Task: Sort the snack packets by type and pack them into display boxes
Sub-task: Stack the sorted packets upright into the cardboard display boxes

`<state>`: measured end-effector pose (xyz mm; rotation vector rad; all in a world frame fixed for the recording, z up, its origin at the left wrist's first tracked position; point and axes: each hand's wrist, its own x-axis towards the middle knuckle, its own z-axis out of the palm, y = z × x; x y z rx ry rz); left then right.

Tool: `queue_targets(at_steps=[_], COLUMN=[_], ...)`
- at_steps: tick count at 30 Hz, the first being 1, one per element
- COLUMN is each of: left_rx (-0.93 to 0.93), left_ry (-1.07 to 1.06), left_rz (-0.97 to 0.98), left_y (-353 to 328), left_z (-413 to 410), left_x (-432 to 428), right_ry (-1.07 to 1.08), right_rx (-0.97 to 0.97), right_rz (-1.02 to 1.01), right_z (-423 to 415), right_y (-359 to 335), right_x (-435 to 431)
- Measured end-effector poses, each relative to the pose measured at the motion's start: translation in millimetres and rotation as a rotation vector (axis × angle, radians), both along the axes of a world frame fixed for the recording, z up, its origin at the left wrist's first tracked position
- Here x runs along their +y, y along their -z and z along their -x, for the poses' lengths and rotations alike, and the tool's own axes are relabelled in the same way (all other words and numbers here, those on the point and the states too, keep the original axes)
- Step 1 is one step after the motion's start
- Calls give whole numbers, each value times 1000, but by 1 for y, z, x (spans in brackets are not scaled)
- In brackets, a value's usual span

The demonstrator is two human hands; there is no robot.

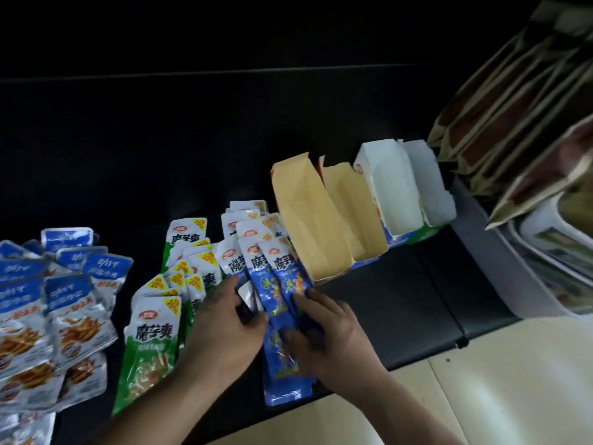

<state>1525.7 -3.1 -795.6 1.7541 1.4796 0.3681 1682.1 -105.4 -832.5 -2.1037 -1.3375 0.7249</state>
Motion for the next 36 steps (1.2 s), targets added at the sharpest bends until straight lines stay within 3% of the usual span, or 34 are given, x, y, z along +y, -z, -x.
queue_targets(at_steps=[4,8,13,18,22,26,30,36], left_rx=[-22,-95,-70,-1,41,-140,-276,-247], left_ry=[-20,20,35,-129,-270,-354,-394,-350], left_rz=[-28,120,243,211,120,244,291,229], left_y=[-5,-17,-27,-17,-10,-1,8,25], left_z=[0,-23,-39,-22,-10,-20,-24,-19], left_x=[-2,-4,2,-11,-29,-33,-34,-31], right_ry=[268,450,362,229,-1,-133,-160,-131], right_rx=[361,347,398,353,224,-44,-262,-409], right_rz=[-89,-146,66,34,32,135,134,70], right_z=[-31,-59,-56,-53,-39,-28,-20,-19], right_y=[-25,-32,-20,-17,-13,-5,4,8], right_x=[-10,-20,-29,-37,-28,-23,-21,-15])
